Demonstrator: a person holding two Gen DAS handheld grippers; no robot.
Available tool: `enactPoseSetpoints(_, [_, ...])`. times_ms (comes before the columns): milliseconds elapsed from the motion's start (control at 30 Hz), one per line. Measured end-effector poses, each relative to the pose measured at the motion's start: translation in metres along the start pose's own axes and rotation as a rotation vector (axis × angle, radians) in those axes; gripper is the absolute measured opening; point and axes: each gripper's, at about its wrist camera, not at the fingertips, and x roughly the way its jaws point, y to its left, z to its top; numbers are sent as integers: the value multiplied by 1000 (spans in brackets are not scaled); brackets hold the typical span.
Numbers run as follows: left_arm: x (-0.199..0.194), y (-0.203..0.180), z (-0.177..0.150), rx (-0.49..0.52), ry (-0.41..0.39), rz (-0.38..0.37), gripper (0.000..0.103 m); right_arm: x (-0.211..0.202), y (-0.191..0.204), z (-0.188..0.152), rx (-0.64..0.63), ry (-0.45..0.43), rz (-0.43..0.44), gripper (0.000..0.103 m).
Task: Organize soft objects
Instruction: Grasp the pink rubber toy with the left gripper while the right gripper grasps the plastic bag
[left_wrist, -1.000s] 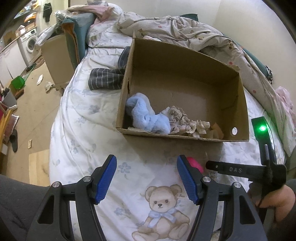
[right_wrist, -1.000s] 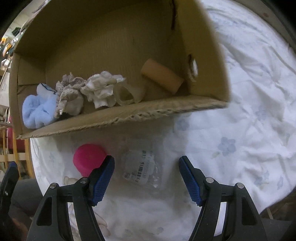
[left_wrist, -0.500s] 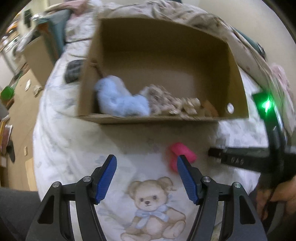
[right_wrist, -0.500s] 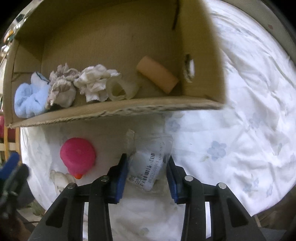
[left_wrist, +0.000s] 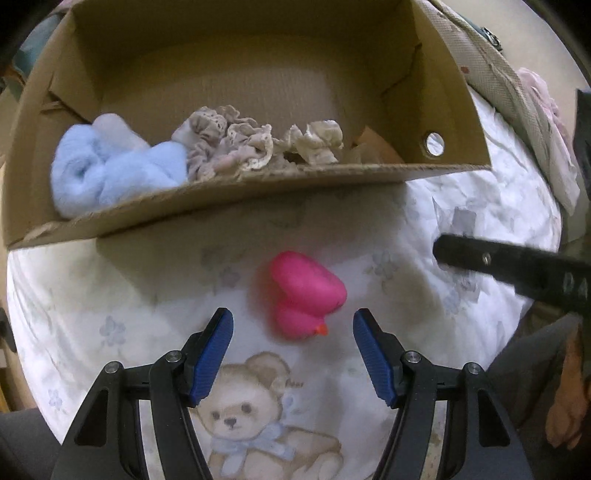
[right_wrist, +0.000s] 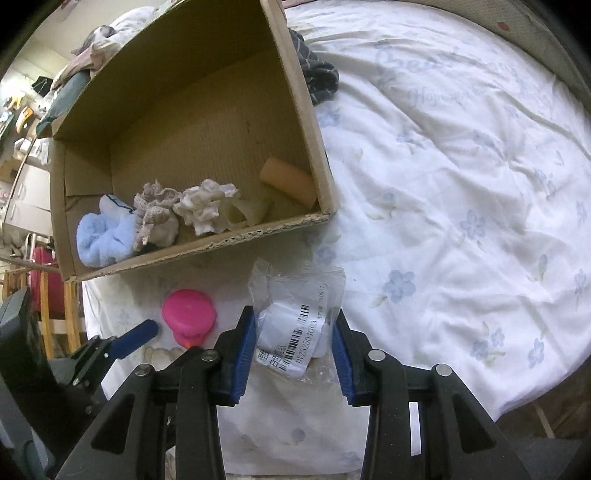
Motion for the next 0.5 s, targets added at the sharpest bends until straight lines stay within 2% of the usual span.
enactPoseSetpoints(100, [4, -3, 7, 21, -7, -15, 64, -4, -7, 16, -9, 14, -1, 41])
enactPoseSetpoints(167, [10, -5, 9, 39, 7, -19, 51, -3, -9, 19, -18, 19, -7, 41])
enactPoseSetpoints(200, [13, -6, 9, 42, 24, -25, 36, -3, -9, 19, -18, 20, -7, 41])
enactPoseSetpoints(233, [17, -6, 9, 40, 46, -38, 27, -2, -8, 19, -19, 20, -9, 41])
enactPoseSetpoints(300, [16, -4, 8, 30, 35, -43, 28, -1, -8, 18, -29, 22, -16, 41])
enactPoseSetpoints(500, [13, 2, 4, -3, 32, 10, 28, 0, -1, 15, -44, 21, -14, 41])
